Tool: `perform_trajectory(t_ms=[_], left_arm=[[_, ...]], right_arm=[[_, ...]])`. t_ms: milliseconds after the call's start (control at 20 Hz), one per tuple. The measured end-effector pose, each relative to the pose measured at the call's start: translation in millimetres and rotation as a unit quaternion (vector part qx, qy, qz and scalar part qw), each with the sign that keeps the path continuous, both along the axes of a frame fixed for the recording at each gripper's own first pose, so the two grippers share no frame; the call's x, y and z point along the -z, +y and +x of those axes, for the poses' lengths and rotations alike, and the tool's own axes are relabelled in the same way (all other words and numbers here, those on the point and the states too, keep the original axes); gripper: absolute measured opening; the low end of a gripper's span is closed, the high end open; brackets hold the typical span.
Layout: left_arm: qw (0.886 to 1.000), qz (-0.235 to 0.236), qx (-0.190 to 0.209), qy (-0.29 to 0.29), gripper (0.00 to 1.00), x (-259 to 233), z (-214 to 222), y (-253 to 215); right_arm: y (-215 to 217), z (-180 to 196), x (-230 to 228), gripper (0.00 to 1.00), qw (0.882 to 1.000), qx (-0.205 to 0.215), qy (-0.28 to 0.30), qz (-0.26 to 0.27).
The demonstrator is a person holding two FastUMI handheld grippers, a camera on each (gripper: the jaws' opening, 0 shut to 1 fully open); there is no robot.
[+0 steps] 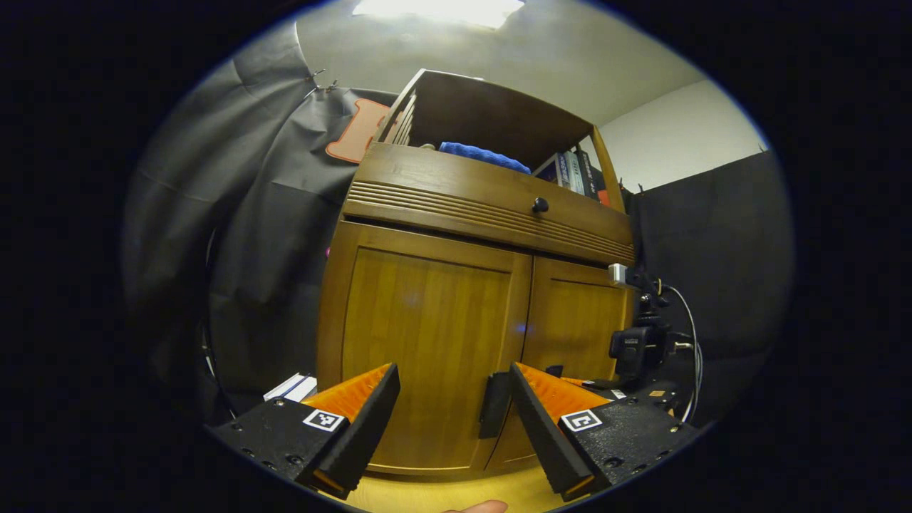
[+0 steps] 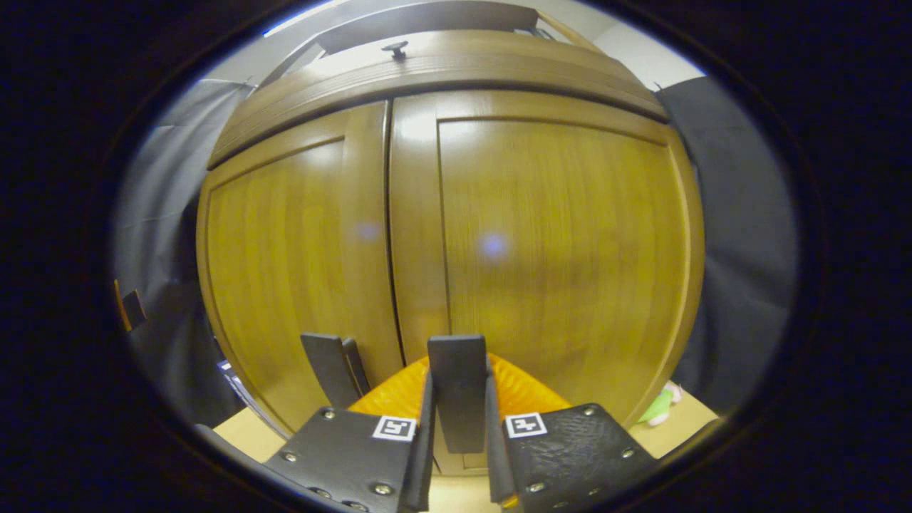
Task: Open the right door of the double-door shoe cabinet with the right hand, and open the left door with the left hand.
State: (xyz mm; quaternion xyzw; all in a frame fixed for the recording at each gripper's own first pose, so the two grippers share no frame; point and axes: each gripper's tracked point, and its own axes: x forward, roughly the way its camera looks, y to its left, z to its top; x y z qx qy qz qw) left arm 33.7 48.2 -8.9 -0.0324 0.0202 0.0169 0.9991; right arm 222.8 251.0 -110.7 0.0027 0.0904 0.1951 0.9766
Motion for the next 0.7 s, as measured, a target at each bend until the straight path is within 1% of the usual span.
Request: perform_trajectory(t_ms=[50, 100, 150, 200, 450, 500, 600, 650, 700], left_arm=[[1.000, 0.001, 0.002, 0.000, 0.95, 1.5, -0.7, -0.9], [1.000, 0.002, 0.003, 0.000, 0.95, 1.4, -0.8, -1.9], [1.000, 0.003, 0.003, 0.000, 0.95, 1.3, -0.6, -2.4], [1.000, 0.005, 0.003, -0.001, 0.95, 0.9, -0.3, -2.3], [1.000, 0.012, -0.007, 0.003, 0.95, 6.0, 2.9, 1.1], [1.000, 0.015, -0.010, 0.003, 0.91, 6.0, 3.6, 2.4], [1.000, 0.018, -0.016, 0.004, 0.91, 8.7, 5.2, 2.8], [1.000, 0.020, -0.015, 0.008, 0.95, 11.3, 6.1, 1.5], [1.000, 0.021, -0.010, 0.009, 0.91, 13.1, 7.1, -1.5]], right_arm=[[0.2, -0.9, -2.0, 0.22, 1.000, -0.005, -0.010, 0.000], [-1.8, -2.6, -2.4, 0.29, 1.000, -0.009, -0.008, 0.002], [-2.7, -3.1, -4.0, 0.29, 1.000, -0.013, -0.005, 0.009], [-3.5, -4.7, -5.3, 0.25, 1.000, -0.017, -0.003, 0.011], [-17.1, -18.9, -16.7, 0.25, 0.999, -0.034, -0.002, 0.014], [-22.6, -22.0, -17.6, 0.25, 0.999, -0.036, 0.000, 0.013], [-28.6, -30.8, -17.5, 0.25, 0.999, -0.041, 0.000, 0.011], [-30.7, -34.2, -16.4, 0.25, 0.999, -0.044, 0.001, 0.013], [-33.7, -39.0, -15.2, 0.29, 0.999, -0.047, 0.003, 0.014]])
